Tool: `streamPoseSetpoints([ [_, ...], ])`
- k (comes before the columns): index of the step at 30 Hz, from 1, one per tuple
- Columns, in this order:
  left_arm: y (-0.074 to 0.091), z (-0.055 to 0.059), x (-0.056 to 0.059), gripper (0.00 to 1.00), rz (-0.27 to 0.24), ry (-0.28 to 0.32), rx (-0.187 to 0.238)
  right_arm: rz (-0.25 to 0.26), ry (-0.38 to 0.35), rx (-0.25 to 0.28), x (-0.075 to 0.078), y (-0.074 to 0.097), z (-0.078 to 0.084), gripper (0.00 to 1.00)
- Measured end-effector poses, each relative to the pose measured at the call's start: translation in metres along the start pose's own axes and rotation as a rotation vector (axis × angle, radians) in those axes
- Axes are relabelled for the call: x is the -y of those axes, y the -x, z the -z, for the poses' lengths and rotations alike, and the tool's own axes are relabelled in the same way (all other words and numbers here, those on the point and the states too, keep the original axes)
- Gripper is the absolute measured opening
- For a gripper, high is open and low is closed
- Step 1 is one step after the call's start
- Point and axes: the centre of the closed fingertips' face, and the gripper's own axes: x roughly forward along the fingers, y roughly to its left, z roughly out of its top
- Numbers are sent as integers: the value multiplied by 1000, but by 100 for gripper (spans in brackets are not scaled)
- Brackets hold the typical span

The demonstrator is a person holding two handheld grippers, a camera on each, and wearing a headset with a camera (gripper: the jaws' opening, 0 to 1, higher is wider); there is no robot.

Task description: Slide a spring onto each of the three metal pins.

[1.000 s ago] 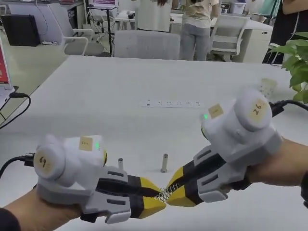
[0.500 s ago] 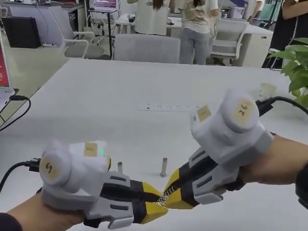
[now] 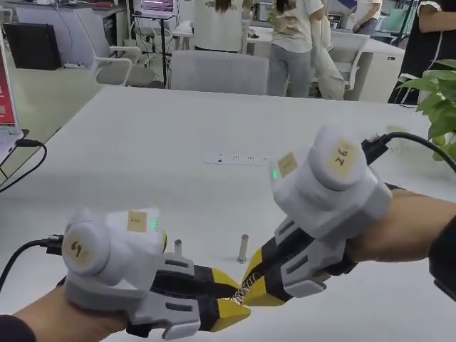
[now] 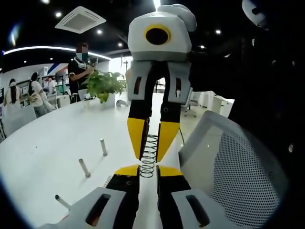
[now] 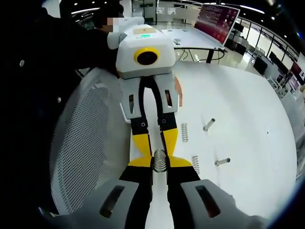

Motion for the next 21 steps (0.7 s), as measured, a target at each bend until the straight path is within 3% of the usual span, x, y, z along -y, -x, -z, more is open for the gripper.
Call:
streamPoseSetpoints([
  [21,11,-2,-10,26,-48,30,29,34,3,-62,13,10,11,8],
])
